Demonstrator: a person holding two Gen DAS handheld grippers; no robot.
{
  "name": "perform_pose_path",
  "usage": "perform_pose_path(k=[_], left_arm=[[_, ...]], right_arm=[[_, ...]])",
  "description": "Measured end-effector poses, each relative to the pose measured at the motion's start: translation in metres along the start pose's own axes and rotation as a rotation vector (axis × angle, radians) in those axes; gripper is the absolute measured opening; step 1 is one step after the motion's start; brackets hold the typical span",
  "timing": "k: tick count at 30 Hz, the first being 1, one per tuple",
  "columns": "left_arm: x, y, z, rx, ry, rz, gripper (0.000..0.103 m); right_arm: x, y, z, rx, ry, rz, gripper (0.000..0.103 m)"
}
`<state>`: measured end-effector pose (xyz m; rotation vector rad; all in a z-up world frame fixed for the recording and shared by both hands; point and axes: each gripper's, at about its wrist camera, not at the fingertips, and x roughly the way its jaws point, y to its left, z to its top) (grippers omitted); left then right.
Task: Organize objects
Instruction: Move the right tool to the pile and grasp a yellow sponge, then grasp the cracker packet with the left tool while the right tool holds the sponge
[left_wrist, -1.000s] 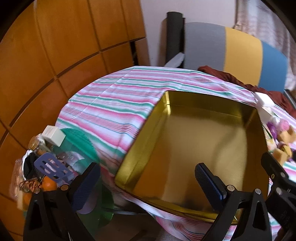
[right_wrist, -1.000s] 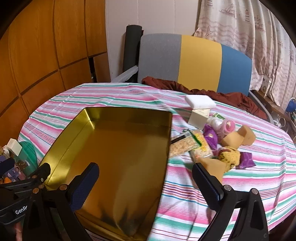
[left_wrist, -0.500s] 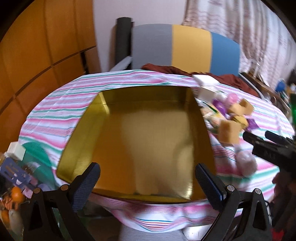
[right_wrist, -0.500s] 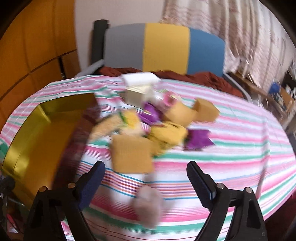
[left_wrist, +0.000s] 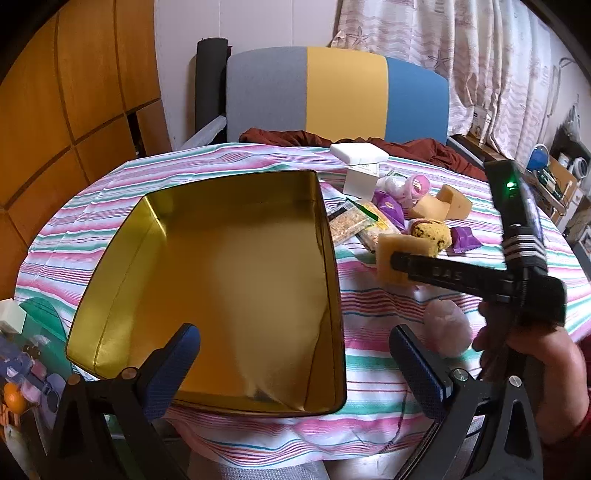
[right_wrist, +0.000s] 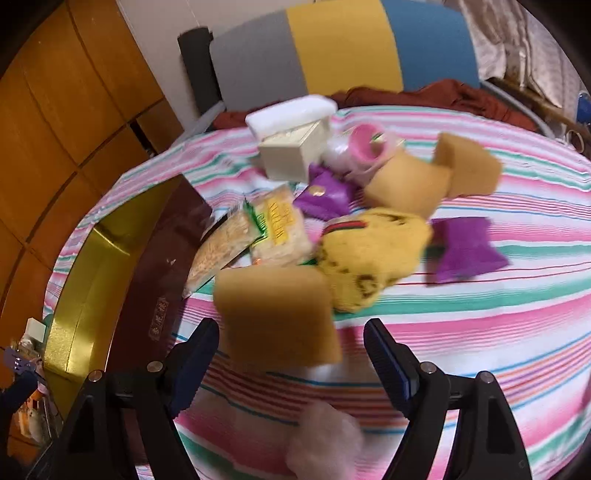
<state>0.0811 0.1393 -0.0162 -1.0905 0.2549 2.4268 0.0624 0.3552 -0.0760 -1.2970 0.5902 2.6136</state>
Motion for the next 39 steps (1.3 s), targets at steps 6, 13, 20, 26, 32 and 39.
perform_pose_path(k=[6, 13, 20, 26, 32, 39], left_arm=[[0.005, -0.002, 0.014, -0.021, -0.022, -0.096, 0.103], [0.036, -0.048, 0.063, 0.115, -0.002, -0.078, 0.103], [0.095, -0.090, 0.104, 0.379, 0.031, -0.074, 0.102], [0.135, -0.099, 0.130, 0.527, 0.120, -0.083, 0.100], [0.160, -0.105, 0.138, 0.762, 0.173, -0.065, 0.095], [0.190, -0.114, 0.130, 0.945, 0.312, -0.081, 0.086]], right_arm=[[0.000, -0.006, 0.001, -0.007, -0.028, 0.033, 0.060], [-0.027, -0.037, -0.001, 0.042, -0.044, 0.055, 0.060], [-0.044, -0.064, -0.004, 0.097, -0.058, 0.060, 0.060], [-0.045, -0.075, -0.005, 0.138, -0.057, 0.094, 0.060], [-0.045, -0.080, -0.006, 0.168, -0.053, 0.113, 0.061], [-0.045, -0.079, -0.009, 0.181, -0.047, 0.125, 0.061]])
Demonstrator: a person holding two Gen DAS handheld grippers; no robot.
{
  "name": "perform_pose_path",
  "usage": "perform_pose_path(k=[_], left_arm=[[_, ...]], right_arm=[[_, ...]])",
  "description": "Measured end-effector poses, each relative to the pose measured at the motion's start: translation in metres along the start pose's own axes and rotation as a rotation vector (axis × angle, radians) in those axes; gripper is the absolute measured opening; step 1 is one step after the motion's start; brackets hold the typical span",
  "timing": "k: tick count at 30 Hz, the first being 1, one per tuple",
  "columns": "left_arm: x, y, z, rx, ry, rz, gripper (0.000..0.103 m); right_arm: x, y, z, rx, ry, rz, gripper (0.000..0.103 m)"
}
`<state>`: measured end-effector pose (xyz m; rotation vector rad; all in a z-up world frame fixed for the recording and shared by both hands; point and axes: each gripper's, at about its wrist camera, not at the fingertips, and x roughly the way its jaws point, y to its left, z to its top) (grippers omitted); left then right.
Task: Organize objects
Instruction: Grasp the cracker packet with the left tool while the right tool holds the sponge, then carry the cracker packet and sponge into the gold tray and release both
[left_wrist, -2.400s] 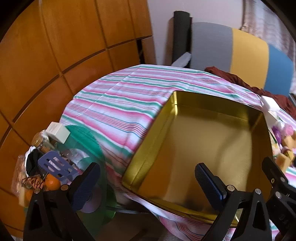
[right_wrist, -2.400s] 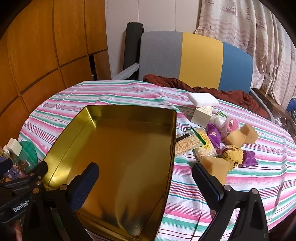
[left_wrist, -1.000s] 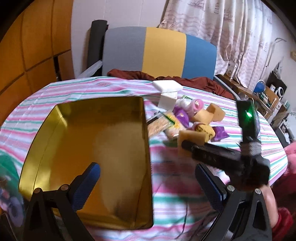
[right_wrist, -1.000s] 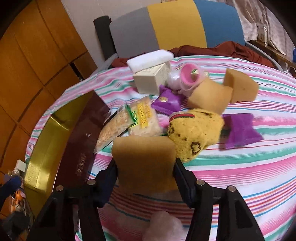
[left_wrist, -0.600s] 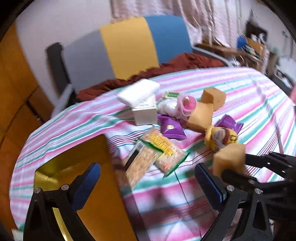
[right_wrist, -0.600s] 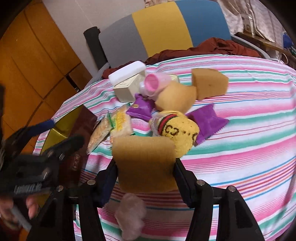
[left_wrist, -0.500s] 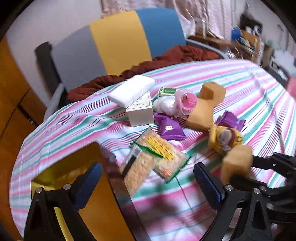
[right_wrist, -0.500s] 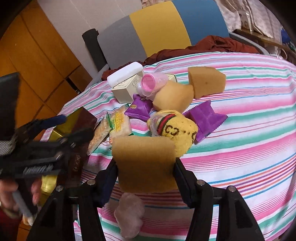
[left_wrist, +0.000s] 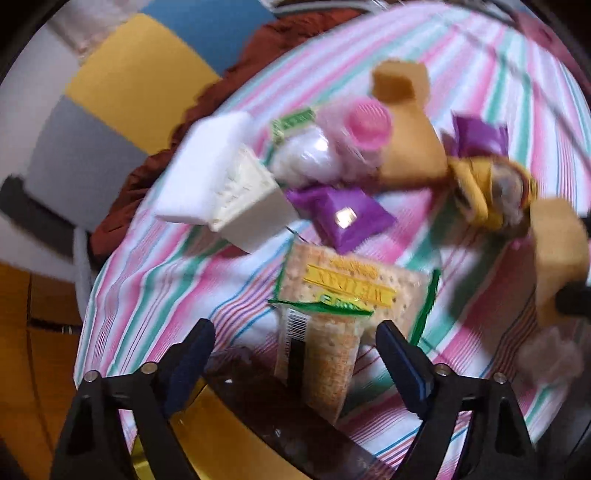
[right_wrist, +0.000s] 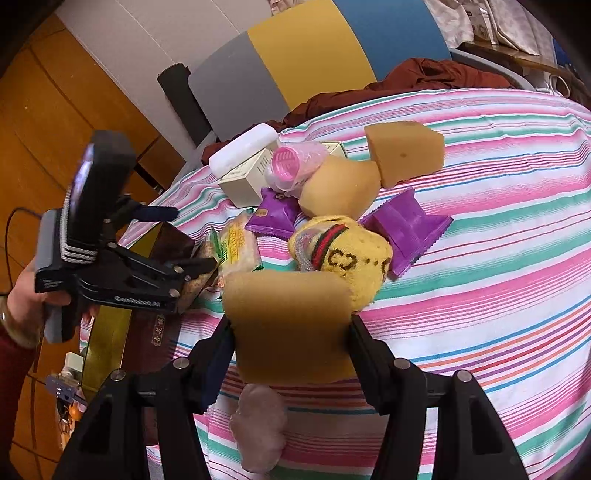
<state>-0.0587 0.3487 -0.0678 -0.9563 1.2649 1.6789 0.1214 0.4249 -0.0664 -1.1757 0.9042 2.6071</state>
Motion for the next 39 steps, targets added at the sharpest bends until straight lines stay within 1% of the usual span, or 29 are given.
perform_pose_path(k=[3, 4, 5, 7, 9, 10, 11, 12, 14, 18, 20, 23, 25, 27, 29, 30, 31, 34, 35, 36, 39], left_arm=[[0.010, 0.001, 0.000, 0.035, 0.035, -0.003, 0.083], [0.012, 0.002, 0.001, 0.036, 0.037, -0.003, 0.080], [0.013, 0.005, 0.001, 0.028, 0.037, -0.020, 0.077], [0.017, 0.006, 0.000, 0.029, 0.040, -0.033, 0.060], [0.026, -0.001, -0.004, 0.075, 0.065, -0.010, 0.053], [0.028, -0.006, -0.006, 0.106, 0.063, 0.009, 0.052], [0.026, -0.008, -0.007, 0.114, 0.043, 0.022, 0.051], [0.025, -0.004, -0.007, 0.079, 0.038, 0.001, 0.047], [0.025, 0.006, -0.008, 0.008, 0.026, -0.033, 0.045], [0.021, 0.015, -0.016, -0.058, -0.027, -0.047, 0.041], [0.014, 0.024, -0.019, -0.125, -0.074, -0.051, 0.040], [-0.001, 0.042, -0.019, -0.237, -0.144, -0.094, 0.038], [-0.010, 0.048, -0.017, -0.273, -0.179, -0.116, 0.038], [-0.025, 0.051, -0.018, -0.299, -0.237, -0.144, 0.038], [-0.037, 0.048, -0.017, -0.328, -0.272, -0.169, 0.038], [-0.043, 0.041, -0.018, -0.343, -0.288, -0.179, 0.038], [-0.049, 0.042, -0.023, -0.368, -0.306, -0.196, 0.038], [-0.059, 0.035, -0.025, -0.409, -0.335, -0.214, 0.038], [-0.061, 0.036, -0.032, -0.431, -0.346, -0.222, 0.038], [-0.053, 0.043, -0.036, -0.449, -0.354, -0.231, 0.038], [-0.061, 0.051, -0.060, -0.526, -0.386, -0.257, 0.038]], right_arm=[[0.001, -0.002, -0.002, 0.011, 0.005, 0.001, 0.061], [0.001, -0.002, -0.002, 0.013, 0.005, 0.003, 0.061], [0.002, -0.002, -0.002, 0.014, 0.005, 0.005, 0.061], [0.003, -0.001, -0.003, 0.016, 0.007, 0.007, 0.061], [0.004, 0.000, -0.005, 0.017, 0.010, 0.012, 0.061], [0.004, 0.001, -0.005, 0.018, 0.011, 0.014, 0.061], [0.004, 0.001, -0.006, 0.020, 0.010, 0.014, 0.061], [0.003, 0.001, -0.006, 0.021, 0.010, 0.014, 0.061], [0.003, 0.000, -0.006, 0.025, 0.010, 0.014, 0.061], [0.000, 0.000, -0.007, 0.030, 0.003, 0.012, 0.061], [0.000, -0.001, -0.007, 0.034, 0.002, 0.013, 0.061], [0.000, 0.000, -0.007, 0.038, 0.002, 0.009, 0.061], [-0.001, 0.001, -0.008, 0.036, 0.002, 0.004, 0.061], [-0.002, 0.003, -0.008, 0.033, 0.001, 0.004, 0.061], [-0.002, 0.005, -0.008, 0.030, 0.000, 0.000, 0.061], [-0.002, 0.006, -0.009, 0.030, -0.001, 0.001, 0.061], [-0.003, 0.007, -0.009, 0.029, -0.002, 0.003, 0.061], [-0.004, 0.014, -0.010, 0.017, -0.007, 0.002, 0.061], [-0.004, 0.016, -0.010, 0.013, -0.010, 0.002, 0.061], [-0.005, 0.019, -0.010, 0.005, -0.015, 0.004, 0.061], [-0.007, 0.030, -0.011, -0.020, -0.022, 0.013, 0.061]])
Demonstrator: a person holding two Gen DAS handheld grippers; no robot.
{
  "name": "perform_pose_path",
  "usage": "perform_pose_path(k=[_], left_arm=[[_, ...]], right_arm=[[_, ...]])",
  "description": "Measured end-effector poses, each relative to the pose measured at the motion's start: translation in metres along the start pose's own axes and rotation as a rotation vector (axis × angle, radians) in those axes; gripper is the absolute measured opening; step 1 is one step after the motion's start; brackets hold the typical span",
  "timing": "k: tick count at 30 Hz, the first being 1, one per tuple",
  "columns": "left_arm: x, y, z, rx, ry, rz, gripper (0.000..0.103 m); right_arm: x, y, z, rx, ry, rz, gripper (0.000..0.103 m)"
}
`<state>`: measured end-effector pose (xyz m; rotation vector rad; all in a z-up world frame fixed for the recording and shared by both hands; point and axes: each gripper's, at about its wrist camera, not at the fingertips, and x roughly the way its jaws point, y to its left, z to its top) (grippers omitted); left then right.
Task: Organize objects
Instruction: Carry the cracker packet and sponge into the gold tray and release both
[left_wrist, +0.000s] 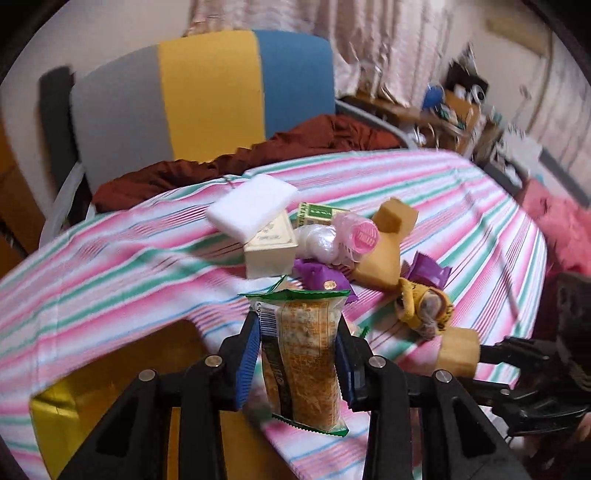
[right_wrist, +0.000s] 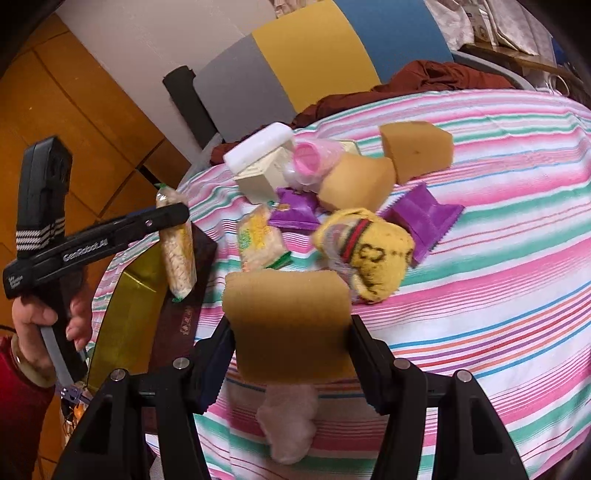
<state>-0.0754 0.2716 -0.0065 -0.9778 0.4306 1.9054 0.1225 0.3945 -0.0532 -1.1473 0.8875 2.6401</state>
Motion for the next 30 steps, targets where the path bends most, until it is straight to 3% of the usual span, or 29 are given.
perform_pose_path(k=[14, 17, 20, 25, 30], left_arm=[[-0.101, 0.071, -0.086, -0.319, -0.180, -0.018, 0.036], [-0.114, 0.086, -0.108, -0.390, -0.179, -0.030, 0.036], [-0.125, 0.099, -0.133, -0.441, -0.160, -0.002, 0.036], [-0.137, 0.117, -0.176, -0.503, -0.093, 0.120, 0.036], [-0.141, 0.121, -0.206, -0.500, -0.049, 0.222, 0.036]], right_arm=[[-0.002, 0.062, -0.012, -0.097, -0.019, 0.075, 0.061], [-0.002, 0.083, -0.017, -0.135, -0.015, 0.112, 0.061], [0.001, 0.103, -0.024, -0.180, -0.004, 0.136, 0.061], [0.014, 0.137, -0.040, -0.251, 0.040, 0.183, 0.061], [0.030, 0.161, -0.053, -0.289, 0.090, 0.207, 0.061]])
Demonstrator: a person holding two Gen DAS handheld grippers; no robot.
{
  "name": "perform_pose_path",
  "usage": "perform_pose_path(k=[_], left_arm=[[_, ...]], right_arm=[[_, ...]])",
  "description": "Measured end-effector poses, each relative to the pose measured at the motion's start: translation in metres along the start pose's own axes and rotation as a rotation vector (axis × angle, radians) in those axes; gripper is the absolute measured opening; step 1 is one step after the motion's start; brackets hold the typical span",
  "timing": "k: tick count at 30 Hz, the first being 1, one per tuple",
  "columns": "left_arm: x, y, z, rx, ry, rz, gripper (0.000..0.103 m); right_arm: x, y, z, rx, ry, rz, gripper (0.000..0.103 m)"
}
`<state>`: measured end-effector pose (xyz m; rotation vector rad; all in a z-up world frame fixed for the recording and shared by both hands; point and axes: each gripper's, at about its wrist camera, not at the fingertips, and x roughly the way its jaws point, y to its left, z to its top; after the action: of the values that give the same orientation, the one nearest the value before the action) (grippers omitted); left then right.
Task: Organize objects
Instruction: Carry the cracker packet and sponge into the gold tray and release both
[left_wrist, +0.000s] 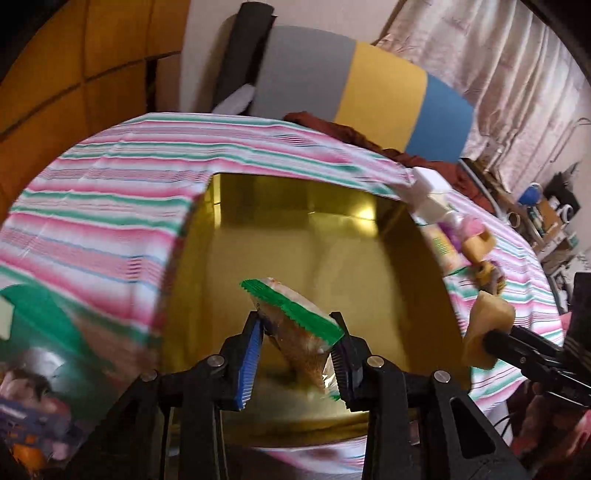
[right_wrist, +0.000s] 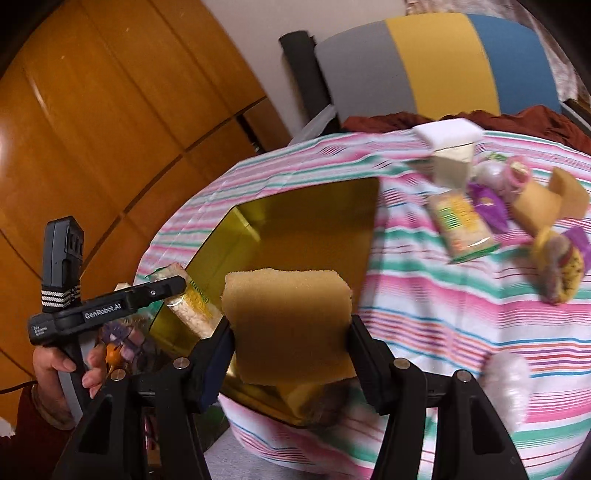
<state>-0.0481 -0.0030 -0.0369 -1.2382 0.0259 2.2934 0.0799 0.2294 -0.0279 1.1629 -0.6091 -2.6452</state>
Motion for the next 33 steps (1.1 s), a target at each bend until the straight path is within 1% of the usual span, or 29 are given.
perform_pose_path(k=[2, 3, 4, 5, 6, 8, 10, 11, 12, 13, 14, 15, 16, 17, 18, 19, 21, 23, 24, 26, 27, 31, 33], left_arm=[[-0.003, 0.006, -0.005, -0.014, -0.010, 0.016, 0.036], [-0.004, 0.008, -0.005, -0.011, -0.015, 0.039, 0.037], [-0.004, 0.010, -0.007, -0.001, -0.017, 0.084, 0.037], [-0.001, 0.011, -0.008, 0.009, -0.005, 0.146, 0.037], [0.000, 0.012, -0.010, 0.012, 0.005, 0.177, 0.038], [0.000, 0.015, -0.013, 0.007, 0.015, 0.174, 0.045], [-0.001, 0.013, -0.016, 0.020, 0.021, 0.174, 0.063], [-0.003, 0.012, -0.017, 0.030, 0.018, 0.166, 0.066], [-0.003, 0.009, -0.016, 0.034, 0.020, 0.160, 0.073], [-0.006, 0.006, -0.015, 0.040, 0.020, 0.144, 0.076], [-0.009, 0.005, -0.014, 0.039, 0.011, 0.138, 0.077], [-0.012, 0.004, -0.012, 0.035, -0.004, 0.142, 0.082], [-0.016, 0.003, -0.009, 0.033, -0.018, 0.163, 0.086], [-0.022, 0.005, -0.008, 0.027, -0.046, 0.193, 0.087], [-0.028, 0.007, -0.007, 0.011, -0.073, 0.204, 0.089], [-0.031, 0.010, -0.005, -0.009, -0.093, 0.209, 0.093], [-0.040, 0.019, -0.004, -0.074, -0.136, 0.204, 0.098], [-0.050, 0.028, -0.005, -0.160, -0.193, 0.197, 0.100], [-0.054, 0.030, -0.005, -0.189, -0.211, 0.199, 0.102], [-0.060, 0.034, -0.008, -0.243, -0.248, 0.213, 0.103], [-0.061, 0.033, -0.010, -0.259, -0.256, 0.222, 0.103], [-0.057, 0.027, -0.014, -0.271, -0.269, 0.232, 0.103], [-0.056, 0.023, -0.017, -0.270, -0.271, 0.220, 0.103]], right_arm=[[0.009, 0.009, -0.001, -0.020, 0.023, 0.000, 0.061], [0.014, 0.012, -0.001, -0.026, 0.031, 0.000, 0.061], [0.016, 0.015, 0.000, -0.030, 0.034, 0.001, 0.061], [0.019, 0.018, 0.000, -0.037, 0.039, 0.003, 0.061], [0.022, 0.022, 0.000, -0.044, 0.042, 0.004, 0.061], [0.027, 0.027, 0.001, -0.053, 0.051, 0.000, 0.061], [0.033, 0.030, 0.001, -0.055, 0.061, -0.003, 0.061], [0.036, 0.032, 0.001, -0.055, 0.066, -0.004, 0.061], [0.038, 0.033, 0.001, -0.055, 0.069, -0.004, 0.061], [0.040, 0.034, 0.001, -0.056, 0.072, -0.005, 0.061], [0.042, 0.035, 0.002, -0.058, 0.075, -0.006, 0.061], [0.044, 0.036, 0.002, -0.061, 0.079, -0.008, 0.061], [0.046, 0.037, 0.002, -0.064, 0.083, -0.010, 0.061], [0.048, 0.039, 0.003, -0.065, 0.085, -0.011, 0.061], [0.051, 0.039, 0.003, -0.066, 0.089, -0.013, 0.061], [0.053, 0.040, 0.003, -0.065, 0.092, -0.017, 0.061], [0.059, 0.041, 0.004, -0.061, 0.099, -0.019, 0.061], [0.063, 0.043, 0.005, -0.055, 0.104, -0.014, 0.061], [0.067, 0.045, 0.006, -0.053, 0.107, -0.011, 0.061], [0.072, 0.048, 0.006, -0.057, 0.112, -0.012, 0.061], [0.075, 0.050, 0.006, -0.059, 0.115, -0.012, 0.062], [0.090, 0.055, 0.005, -0.062, 0.132, -0.019, 0.064], [0.094, 0.056, 0.004, -0.066, 0.132, -0.013, 0.066]])
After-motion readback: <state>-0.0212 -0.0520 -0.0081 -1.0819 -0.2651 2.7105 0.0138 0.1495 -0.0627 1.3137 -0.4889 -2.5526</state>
